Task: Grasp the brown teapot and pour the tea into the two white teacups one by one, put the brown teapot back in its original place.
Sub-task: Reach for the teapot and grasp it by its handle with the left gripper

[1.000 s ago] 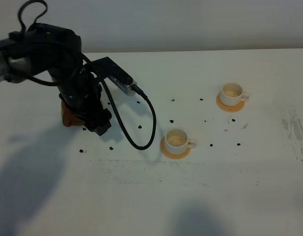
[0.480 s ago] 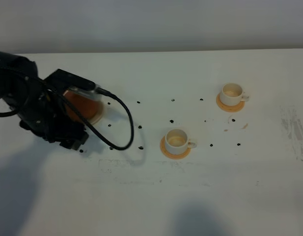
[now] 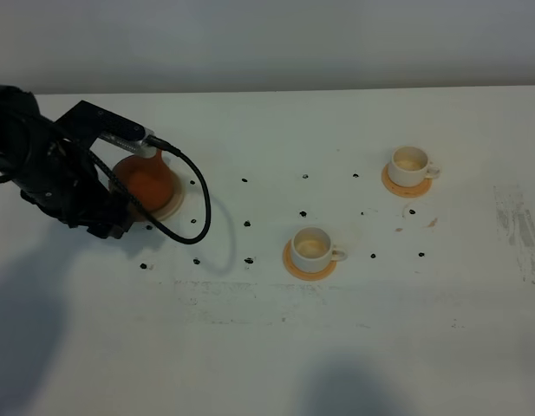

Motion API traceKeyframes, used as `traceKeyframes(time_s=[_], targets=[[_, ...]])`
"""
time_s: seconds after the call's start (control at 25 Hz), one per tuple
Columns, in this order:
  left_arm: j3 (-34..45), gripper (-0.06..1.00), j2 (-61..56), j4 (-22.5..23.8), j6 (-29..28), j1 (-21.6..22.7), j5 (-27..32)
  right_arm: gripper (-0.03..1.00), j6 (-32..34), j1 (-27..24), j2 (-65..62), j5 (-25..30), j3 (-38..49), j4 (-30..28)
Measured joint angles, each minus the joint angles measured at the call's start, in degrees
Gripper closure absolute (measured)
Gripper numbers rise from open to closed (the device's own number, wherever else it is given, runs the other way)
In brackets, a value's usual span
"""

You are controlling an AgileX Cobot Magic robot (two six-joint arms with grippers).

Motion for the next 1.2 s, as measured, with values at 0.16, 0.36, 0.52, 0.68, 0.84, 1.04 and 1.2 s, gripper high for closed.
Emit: traceKeyframes(time_s=[0.16,0.36,0.52,0.68,0.84,1.04,1.2], targets=[[-4.15,0.27,3.68,-1.74,-1.39,0.20,2.44,0.47,0.00,0.00,0.00,0.00,0.00,0.00],[-7.76,0.31,5.67,-2.45,-3.21,0.94,3.62,0.47,0.00,0.00,0.00,0.00,0.00,0.00],[-9.80,0.35,7.01,-2.51,-1.09,0.99,4.26,0.47,0.00,0.00,0.00,0.00,0.00,0.00],[-11.55,0.36,9.37,-2.55,0.90,0.99,5.12,0.47,0.00,0.00,0.00,0.00,0.00,0.00],[-12.53,0.36,11.01,-2.66,1.10,0.99,5.25,0.47,0.00,0.00,0.00,0.00,0.00,0.00],[-12.53,0.36,11.78,-2.78,0.14,0.99,5.20,0.47,0.00,0.00,0.00,0.00,0.00,0.00],[-12.65,0.39,11.78,-2.78,-0.11,1.05,5.20,0.47,0.00,0.00,0.00,0.00,0.00,0.00]])
